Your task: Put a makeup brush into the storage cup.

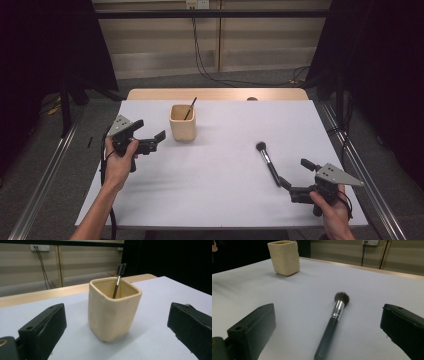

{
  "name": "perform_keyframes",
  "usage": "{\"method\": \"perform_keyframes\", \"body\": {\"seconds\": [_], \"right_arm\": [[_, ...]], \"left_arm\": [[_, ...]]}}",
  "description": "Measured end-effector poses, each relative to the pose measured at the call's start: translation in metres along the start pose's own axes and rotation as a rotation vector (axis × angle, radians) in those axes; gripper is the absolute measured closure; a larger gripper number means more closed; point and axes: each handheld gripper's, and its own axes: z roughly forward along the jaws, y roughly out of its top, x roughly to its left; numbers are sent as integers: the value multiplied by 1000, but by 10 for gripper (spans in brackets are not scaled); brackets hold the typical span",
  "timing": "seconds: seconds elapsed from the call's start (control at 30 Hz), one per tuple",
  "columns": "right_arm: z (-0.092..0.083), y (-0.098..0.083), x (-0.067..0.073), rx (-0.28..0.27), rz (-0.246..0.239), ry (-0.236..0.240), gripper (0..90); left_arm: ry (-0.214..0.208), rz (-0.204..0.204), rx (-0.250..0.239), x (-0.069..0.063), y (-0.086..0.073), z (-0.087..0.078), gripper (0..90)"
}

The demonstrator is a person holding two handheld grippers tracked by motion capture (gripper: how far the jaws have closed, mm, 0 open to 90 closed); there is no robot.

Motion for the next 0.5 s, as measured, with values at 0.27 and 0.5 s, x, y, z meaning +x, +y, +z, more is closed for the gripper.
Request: {"method": "perform_keyframes", "body": {"seconds": [0.27,0.5], "right_arm": [[1,0,0,-1,3,-1,0],[3,0,0,9,-1,-4,0]], "left_arm": [[1,31,-1,-5,-9,-19,25],[11,43,6,-10,-18,-34,29]]}}
